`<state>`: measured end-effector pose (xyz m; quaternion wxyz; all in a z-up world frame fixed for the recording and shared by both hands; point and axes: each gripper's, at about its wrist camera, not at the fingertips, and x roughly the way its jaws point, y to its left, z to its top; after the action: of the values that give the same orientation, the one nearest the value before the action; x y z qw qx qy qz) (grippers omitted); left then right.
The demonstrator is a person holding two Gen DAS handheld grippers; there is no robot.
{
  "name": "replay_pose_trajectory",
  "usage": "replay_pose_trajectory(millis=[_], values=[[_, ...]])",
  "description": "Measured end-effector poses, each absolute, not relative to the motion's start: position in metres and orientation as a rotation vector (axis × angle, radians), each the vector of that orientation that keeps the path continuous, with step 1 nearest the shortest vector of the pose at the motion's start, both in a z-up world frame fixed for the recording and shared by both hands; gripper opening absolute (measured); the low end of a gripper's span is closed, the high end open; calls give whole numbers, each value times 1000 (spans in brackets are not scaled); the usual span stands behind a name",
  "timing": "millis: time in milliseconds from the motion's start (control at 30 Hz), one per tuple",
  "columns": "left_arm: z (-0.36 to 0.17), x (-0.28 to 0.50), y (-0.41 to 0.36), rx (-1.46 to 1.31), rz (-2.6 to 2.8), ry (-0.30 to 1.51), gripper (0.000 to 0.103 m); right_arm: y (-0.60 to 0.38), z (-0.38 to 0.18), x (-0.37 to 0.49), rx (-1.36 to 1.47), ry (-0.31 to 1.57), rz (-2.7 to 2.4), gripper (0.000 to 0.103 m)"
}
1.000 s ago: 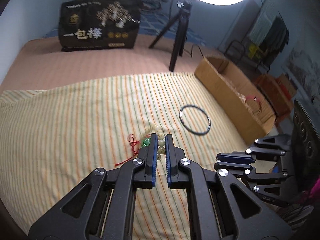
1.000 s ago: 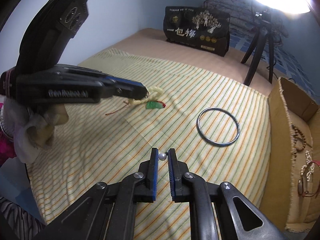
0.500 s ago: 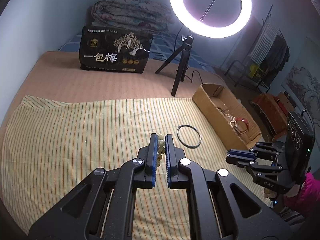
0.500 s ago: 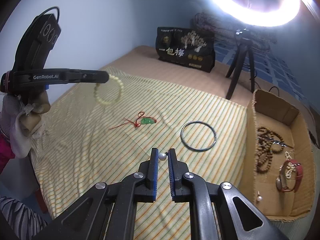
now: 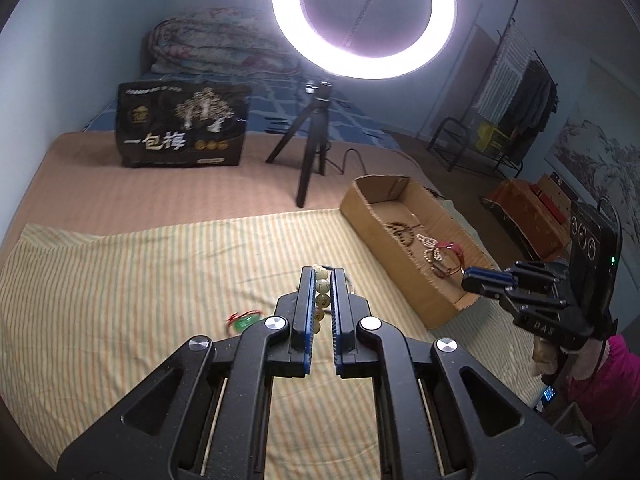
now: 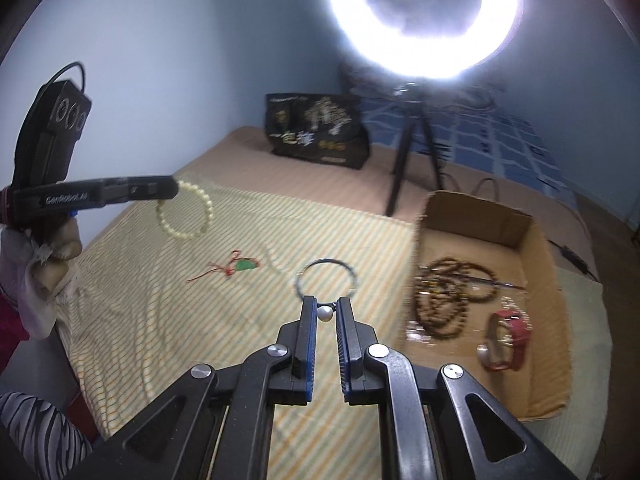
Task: Organize jewelry
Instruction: 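Carry the bead bracelet and pearl earring over the box with both tools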
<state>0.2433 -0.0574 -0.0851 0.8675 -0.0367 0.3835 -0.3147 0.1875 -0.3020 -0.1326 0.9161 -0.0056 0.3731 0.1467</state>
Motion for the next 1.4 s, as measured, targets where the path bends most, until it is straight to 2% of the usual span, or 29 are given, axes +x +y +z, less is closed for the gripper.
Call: replay_pose_trajectory(millis=[600,1400], values=[[-77,277,-168,-23,-757,773,5,-401,-128,186,57,749,144,7],[-107,330,-276,49,-772,808,5,-426,-151,194,106,774,149,7]])
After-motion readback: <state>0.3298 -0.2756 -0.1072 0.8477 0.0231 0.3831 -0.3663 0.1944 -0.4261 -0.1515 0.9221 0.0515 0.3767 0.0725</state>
